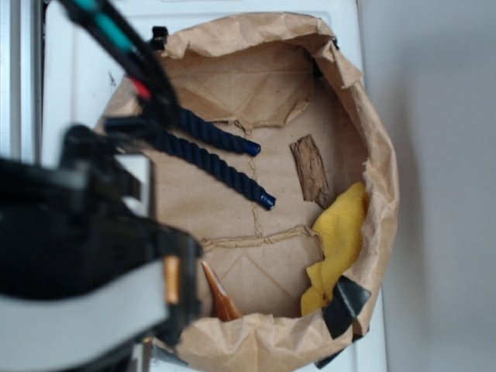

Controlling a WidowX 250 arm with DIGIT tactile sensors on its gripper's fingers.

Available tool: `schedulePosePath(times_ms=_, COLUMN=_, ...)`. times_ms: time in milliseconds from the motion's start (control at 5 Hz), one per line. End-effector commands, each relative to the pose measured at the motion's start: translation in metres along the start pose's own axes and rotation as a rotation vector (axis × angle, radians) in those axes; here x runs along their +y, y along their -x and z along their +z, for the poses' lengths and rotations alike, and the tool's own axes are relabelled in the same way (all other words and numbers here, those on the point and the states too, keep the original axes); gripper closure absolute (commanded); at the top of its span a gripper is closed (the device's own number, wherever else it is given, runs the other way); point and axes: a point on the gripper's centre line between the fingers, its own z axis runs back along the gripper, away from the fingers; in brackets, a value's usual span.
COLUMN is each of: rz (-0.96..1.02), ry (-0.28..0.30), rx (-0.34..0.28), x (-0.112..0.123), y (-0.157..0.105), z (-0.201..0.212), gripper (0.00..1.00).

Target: Grab the blue rope.

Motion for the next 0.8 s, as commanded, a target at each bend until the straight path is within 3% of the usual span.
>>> schedulePosePath(times_ms=0, rz=-0.160, ry=0.024, rx=0.026, x=0.062, y=-0.018, z=-0.032, gripper=0.00)
schedulePosePath(times_ms=200, rz=-0.138, ry=-0.022, rx=0.043, x=0.078, y=-0.022, z=-0.053, gripper=0.00)
schedulePosePath(times_ms=600, rz=-0.138, ry=-0.022, rx=0.043, x=0.078, y=-0.022, z=-0.053, gripper=0.00)
